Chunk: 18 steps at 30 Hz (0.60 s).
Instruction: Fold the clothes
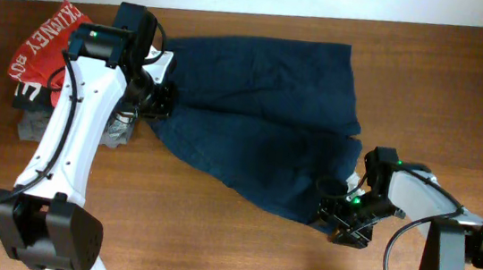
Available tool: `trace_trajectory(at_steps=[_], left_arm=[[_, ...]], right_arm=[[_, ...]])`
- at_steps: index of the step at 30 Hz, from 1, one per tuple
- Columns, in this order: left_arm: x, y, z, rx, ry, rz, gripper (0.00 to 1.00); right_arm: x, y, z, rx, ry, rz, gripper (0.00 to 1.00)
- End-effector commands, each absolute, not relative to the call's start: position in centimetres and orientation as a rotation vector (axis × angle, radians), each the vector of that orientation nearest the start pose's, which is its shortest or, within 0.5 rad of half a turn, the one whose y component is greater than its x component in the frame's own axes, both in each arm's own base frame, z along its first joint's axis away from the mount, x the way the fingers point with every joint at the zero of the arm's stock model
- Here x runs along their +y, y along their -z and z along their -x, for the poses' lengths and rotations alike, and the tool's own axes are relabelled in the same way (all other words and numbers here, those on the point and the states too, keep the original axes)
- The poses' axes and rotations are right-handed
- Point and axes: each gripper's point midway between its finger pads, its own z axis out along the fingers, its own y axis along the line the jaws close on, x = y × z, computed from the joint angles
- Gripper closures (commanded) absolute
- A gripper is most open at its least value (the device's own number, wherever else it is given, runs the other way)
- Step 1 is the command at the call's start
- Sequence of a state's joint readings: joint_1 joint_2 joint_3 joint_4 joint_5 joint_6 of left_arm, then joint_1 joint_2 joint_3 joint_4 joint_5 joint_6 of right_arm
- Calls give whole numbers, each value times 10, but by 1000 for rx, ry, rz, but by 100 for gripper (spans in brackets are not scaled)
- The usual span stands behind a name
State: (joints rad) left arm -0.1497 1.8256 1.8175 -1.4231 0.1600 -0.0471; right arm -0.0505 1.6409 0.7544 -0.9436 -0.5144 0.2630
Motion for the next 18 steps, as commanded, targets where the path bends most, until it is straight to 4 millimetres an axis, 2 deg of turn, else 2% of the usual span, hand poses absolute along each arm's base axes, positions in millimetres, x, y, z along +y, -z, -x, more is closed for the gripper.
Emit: trace_trajectory(at_steps=[1,3,5,7,8,9,15,18], left_arm=[[-80,-187,-359,2996,273,-151,98],[-80,-187,-358,2999,273,-151,98],[-80,-187,-358,3002,272,-151,98],[-80,-187,-358,3003,272,-151,98],[-80,-187,-358,3003,272,-151,98],[-80,-187,-358,3002,272,-151,98],[-80,-187,-357,3007,272,-150,98],[-79,-186,-353,3023,271,-149,100]], right_arm=[[85,-1,-184,3233,-909,-828,23],[84,5,-187,3207,-896,-840,25],[84,8,-191,3186,-893,-829,37],[84,8,-191,3182,-891,-844,55],[84,8,-192,3181,-890,-843,69],[82,8,-193,3180,-877,-841,79],[70,4,-201,3190,-750,-814,96],[66,-17,-216,3158,-720,-645,96]])
